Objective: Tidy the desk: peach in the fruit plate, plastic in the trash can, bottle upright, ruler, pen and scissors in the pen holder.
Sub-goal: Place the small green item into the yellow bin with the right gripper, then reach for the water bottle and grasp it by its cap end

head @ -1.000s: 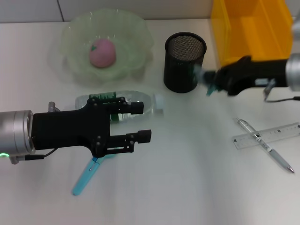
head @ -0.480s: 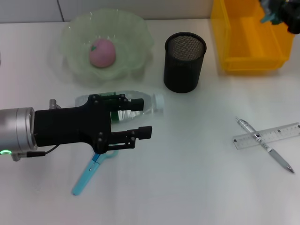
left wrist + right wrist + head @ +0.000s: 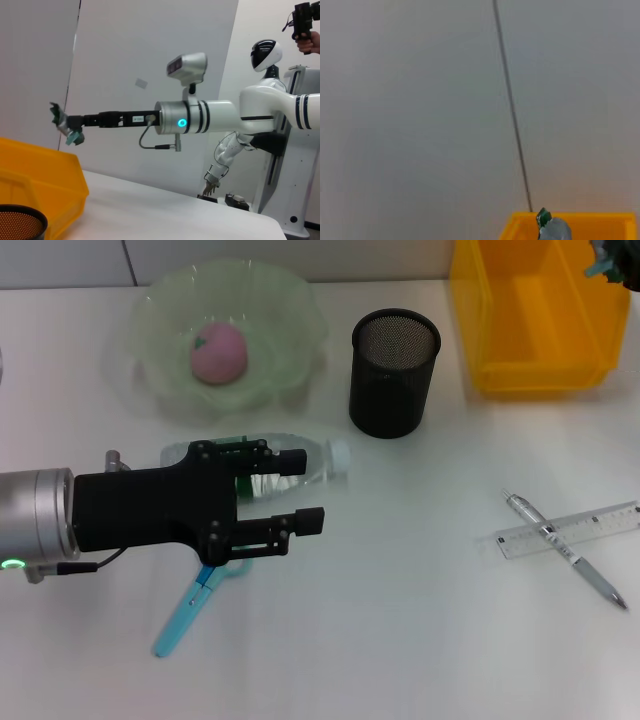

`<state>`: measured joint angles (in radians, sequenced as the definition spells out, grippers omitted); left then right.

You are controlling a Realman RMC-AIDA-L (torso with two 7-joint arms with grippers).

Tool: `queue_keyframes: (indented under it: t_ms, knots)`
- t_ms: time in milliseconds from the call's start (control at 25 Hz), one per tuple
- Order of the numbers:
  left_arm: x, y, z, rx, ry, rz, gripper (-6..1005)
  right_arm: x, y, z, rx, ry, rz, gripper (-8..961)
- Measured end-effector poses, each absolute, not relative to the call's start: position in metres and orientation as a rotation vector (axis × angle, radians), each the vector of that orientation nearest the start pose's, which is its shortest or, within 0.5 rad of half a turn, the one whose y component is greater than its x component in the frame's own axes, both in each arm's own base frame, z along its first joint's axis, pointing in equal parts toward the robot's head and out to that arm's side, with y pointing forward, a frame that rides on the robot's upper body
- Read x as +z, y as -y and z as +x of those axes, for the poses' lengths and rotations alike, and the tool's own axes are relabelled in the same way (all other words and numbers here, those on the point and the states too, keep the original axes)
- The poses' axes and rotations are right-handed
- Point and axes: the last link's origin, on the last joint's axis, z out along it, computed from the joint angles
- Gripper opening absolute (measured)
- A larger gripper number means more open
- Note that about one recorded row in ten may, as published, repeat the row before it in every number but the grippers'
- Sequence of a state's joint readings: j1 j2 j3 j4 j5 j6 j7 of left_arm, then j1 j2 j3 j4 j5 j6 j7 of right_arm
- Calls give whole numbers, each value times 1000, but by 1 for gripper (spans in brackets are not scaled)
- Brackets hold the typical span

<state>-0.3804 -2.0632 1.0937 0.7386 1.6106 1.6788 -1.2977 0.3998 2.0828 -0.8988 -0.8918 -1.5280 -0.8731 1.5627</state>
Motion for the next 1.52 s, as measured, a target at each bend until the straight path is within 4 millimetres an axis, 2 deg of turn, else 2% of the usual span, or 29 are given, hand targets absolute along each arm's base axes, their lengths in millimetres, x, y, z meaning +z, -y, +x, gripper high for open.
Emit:
queue_keyframes:
  t_ms: [120,400,600,840,1000,1160,1320,1520]
  knots:
    - [-11,-285,-234,-974,384,-2871,661,71,-401,285,707,-819,-1932,65]
    - [-11,-285,-235,-974,386,-2871,662,69,-402,286,702,-827,-1934,85]
    - [-11,-284,-235,-975,388,-2871,662,69,-400,288,701,-835,-1928,293]
    - [-11,-283,-236,-974,394,-2870,661,66,-394,286,729,-834,-1961,397]
    - [-11,-283,-237,-976,398,-2870,661,56,-377,271,818,-738,-2124,467]
    - [-12,-282,-237,-979,410,-2870,661,52,-352,260,1021,-613,-2198,489]
    - [-12,-282,-238,-981,413,-2866,662,52,-328,262,1173,-536,-2198,496]
    - [-10,-283,-239,-988,416,-2850,661,42,-301,274,1264,-590,-2214,505]
